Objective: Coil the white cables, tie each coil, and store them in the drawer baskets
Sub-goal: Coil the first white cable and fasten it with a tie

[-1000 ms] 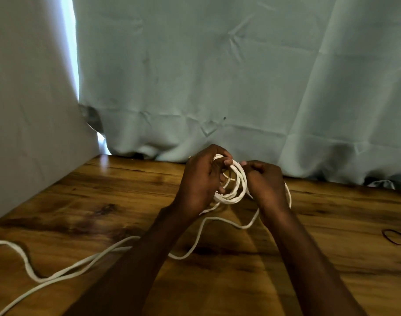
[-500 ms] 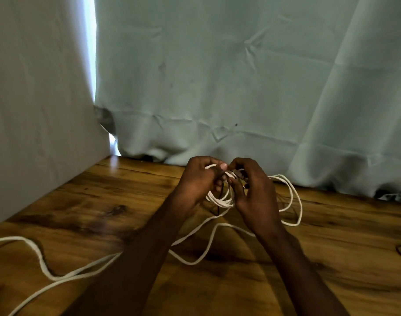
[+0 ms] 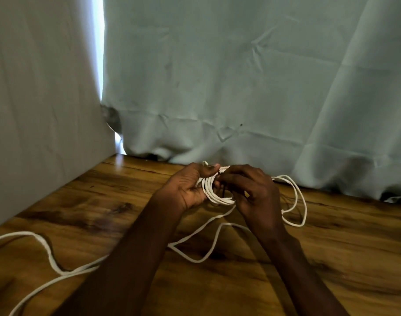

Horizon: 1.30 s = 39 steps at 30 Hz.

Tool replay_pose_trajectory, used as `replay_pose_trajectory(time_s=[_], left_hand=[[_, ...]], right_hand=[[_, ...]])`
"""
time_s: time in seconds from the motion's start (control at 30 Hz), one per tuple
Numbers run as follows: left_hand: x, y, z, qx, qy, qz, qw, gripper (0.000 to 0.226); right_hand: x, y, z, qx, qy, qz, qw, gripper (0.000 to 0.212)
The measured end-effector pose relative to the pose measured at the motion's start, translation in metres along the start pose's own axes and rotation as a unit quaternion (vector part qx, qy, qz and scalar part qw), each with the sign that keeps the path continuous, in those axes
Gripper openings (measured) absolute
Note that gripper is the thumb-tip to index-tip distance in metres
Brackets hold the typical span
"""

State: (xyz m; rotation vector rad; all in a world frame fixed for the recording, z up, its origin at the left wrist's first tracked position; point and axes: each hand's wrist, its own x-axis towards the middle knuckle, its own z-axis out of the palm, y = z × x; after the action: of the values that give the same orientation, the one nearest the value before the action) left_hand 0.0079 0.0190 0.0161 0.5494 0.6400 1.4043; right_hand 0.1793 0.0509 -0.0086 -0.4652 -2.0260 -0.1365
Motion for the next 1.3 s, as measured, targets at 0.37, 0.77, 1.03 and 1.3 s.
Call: replay_pose_trajectory(time_s=[0.37, 0.77, 1.03, 1.3], left_hand=[[0.005, -0.027, 0.011, 0.322, 0.101, 0.17, 0.926, 0.004], [-0.003, -0.034, 0.02, 0.432, -0.142, 0.223, 0.862, 0.022], [-0.003, -0.049, 0.028, 0.55, -0.083, 0.399, 0.729, 0.032], [0.0, -0.05, 0.024, 0.634, 0.001, 0.492, 0.597, 0.028]], right_hand=[[0.007, -0.021, 0.005, 0.225, 0.139, 0.284, 0.922, 0.02], [0.008, 0.009, -0.009, 0.219, 0.176, 0.465, 0.84, 0.02], [0.014, 0.013, -0.012, 0.262, 0.165, 0.51, 0.803, 0.023], [0.011, 0.011, -0.008, 0.255, 0.204, 0.447, 0.833, 0.026]])
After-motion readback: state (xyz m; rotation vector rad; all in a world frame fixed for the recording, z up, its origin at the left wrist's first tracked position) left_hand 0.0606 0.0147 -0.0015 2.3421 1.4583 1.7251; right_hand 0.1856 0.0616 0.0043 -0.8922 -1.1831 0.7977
